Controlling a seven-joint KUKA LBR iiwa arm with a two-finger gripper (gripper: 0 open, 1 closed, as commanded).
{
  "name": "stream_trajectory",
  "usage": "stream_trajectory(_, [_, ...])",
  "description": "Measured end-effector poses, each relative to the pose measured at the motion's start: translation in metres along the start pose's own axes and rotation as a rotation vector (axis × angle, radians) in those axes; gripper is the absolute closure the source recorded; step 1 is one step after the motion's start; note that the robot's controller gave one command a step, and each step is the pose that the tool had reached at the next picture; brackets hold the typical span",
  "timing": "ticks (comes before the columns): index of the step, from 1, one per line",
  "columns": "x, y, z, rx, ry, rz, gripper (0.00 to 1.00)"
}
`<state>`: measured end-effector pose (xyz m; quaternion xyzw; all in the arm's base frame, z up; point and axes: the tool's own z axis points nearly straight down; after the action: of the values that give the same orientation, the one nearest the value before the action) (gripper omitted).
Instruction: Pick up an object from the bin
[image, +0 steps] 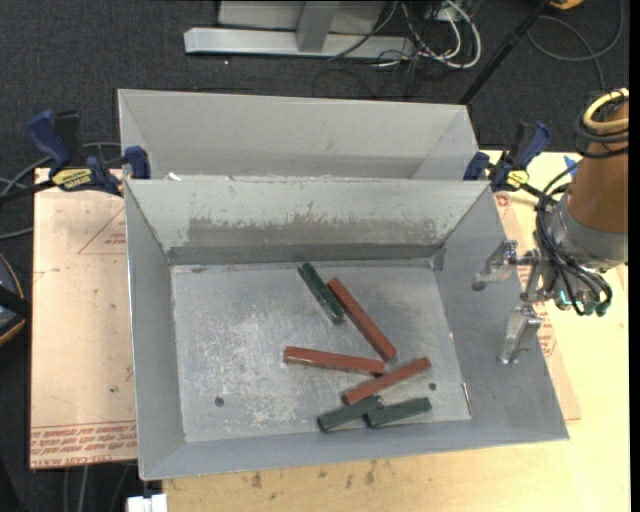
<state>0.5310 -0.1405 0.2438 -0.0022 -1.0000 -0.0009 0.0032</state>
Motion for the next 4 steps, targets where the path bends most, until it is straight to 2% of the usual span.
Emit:
stream_trajectory(1, [-0.002, 0.001, -0.004, 0.002, -0.008, -0.004, 0.00])
stream_trajectory(2, [0.004, 0.005, 0.043, 0.004, -0.014, -0.062, 0.00])
stream_trajectory(3, [0.008, 0.013, 0.110, 0.002, -0.012, -0.018, 0.00])
stream_trajectory(4, [-0.017, 0.023, 0.157, 0.001, -0.008, 0.027, 1.00])
